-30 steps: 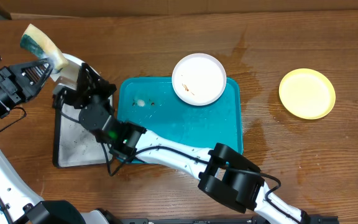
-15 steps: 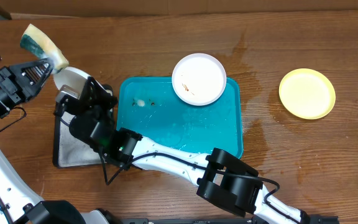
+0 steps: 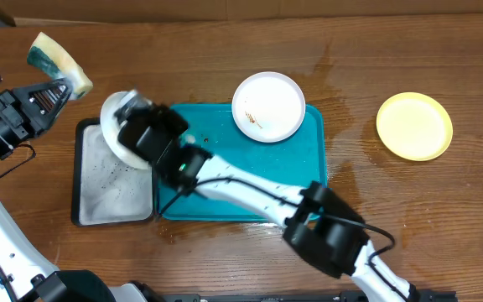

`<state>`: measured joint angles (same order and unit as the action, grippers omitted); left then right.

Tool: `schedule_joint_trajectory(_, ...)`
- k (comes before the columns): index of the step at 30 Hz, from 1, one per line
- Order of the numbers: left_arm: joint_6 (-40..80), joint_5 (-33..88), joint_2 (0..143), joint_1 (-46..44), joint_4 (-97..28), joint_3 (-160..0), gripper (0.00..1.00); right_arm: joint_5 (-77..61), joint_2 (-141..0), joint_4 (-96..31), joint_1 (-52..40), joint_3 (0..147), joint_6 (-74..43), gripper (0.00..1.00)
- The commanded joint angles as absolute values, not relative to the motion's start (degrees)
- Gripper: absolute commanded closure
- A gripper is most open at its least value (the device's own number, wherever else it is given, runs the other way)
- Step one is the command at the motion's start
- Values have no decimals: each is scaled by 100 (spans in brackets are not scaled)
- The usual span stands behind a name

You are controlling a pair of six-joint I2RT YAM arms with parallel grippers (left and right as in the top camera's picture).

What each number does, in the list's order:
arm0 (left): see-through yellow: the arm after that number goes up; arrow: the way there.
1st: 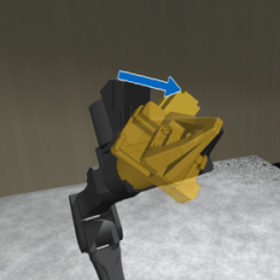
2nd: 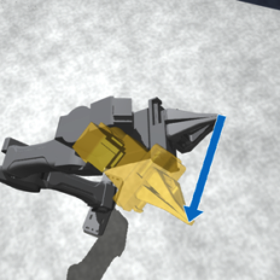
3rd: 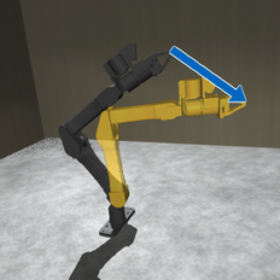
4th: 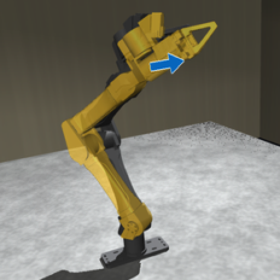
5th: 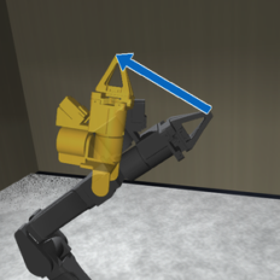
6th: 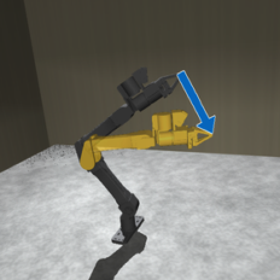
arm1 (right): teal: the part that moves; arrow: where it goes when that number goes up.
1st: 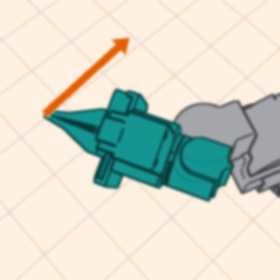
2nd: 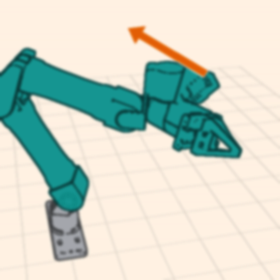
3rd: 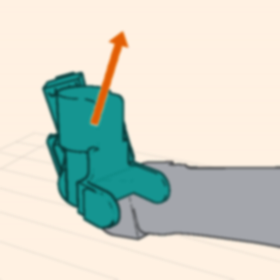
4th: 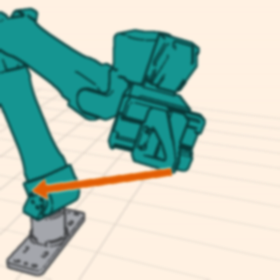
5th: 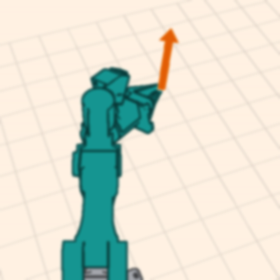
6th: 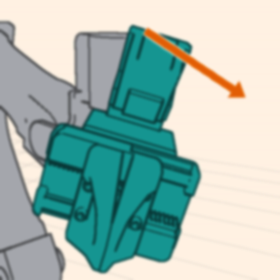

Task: Clean dirty plates on tray and stack at the side
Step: 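Tilt the white plate over the black tray with the right gripper to drain, then carry the white plate right and stack it on the yellow plate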

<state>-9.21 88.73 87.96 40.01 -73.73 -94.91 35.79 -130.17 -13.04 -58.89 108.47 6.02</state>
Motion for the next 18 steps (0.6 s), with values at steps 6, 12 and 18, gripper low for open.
schedule_joint_trajectory(6, -1074, 8938, 8709, 4005, -7367, -9572, 96, 908, -12086, -2287, -5002, 11002, -1780, 96)
schedule_joint_trajectory(12, -1074, 8936, 8709, 4005, -7367, -9572, 96, -674, -12086, -2897, -4539, 11002, -2436, 96)
schedule_joint_trajectory(18, -1072, 8936, 8709, 4005, -7369, -9572, 96, -89, -12031, -3450, -4436, 11002, -2709, 96)
